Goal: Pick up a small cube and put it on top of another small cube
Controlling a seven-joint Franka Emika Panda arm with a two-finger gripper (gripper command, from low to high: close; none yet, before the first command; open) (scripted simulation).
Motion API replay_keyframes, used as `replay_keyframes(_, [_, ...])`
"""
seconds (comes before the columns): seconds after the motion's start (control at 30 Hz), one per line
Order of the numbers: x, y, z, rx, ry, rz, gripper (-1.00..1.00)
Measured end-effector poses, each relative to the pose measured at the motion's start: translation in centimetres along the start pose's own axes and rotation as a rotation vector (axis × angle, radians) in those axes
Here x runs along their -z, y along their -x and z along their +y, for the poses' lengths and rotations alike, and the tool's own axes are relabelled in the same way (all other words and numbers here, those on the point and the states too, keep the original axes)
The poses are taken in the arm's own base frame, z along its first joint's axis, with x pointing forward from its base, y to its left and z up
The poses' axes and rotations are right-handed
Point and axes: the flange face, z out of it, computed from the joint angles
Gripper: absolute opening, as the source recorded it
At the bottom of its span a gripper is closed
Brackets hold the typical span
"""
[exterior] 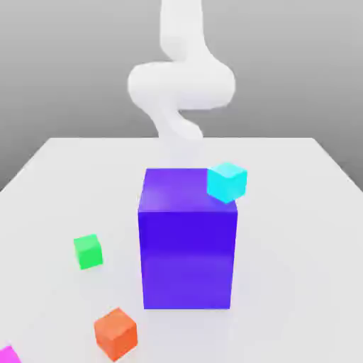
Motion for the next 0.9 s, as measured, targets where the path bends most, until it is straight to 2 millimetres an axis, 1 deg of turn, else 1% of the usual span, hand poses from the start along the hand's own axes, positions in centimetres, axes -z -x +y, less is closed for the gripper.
replay_keyframes(0.1, [-4.9,-1.8,0.7,-0.061,0.069,-0.029,0.0])
replay_keyframes(0.2, [-9.6,-3.3,1.9,-0.121,0.135,-0.055,0.0])
replay_keyframes(0.3, [-14.4,-4.6,3.7,-0.183,0.201,-0.082,0.0])
replay_keyframes(0.43, [-20.7,-6.0,6.8,-0.266,0.287,-0.116,0.0])
replay_keyframes(0.53, [-25.3,-6.8,9.8,-0.331,0.352,-0.141,0.0])
replay_keyframes(0.67, [-31.0,-7.6,14.9,-0.428,0.44,-0.168,0.0])
replay_keyframes(0.8, [-36.6,-7.0,19.8,-0.508,0.522,-0.205,0.0])
replay_keyframes(0.9, [-40.5,-6.3,24.0,-0.573,0.584,-0.23,0.0])
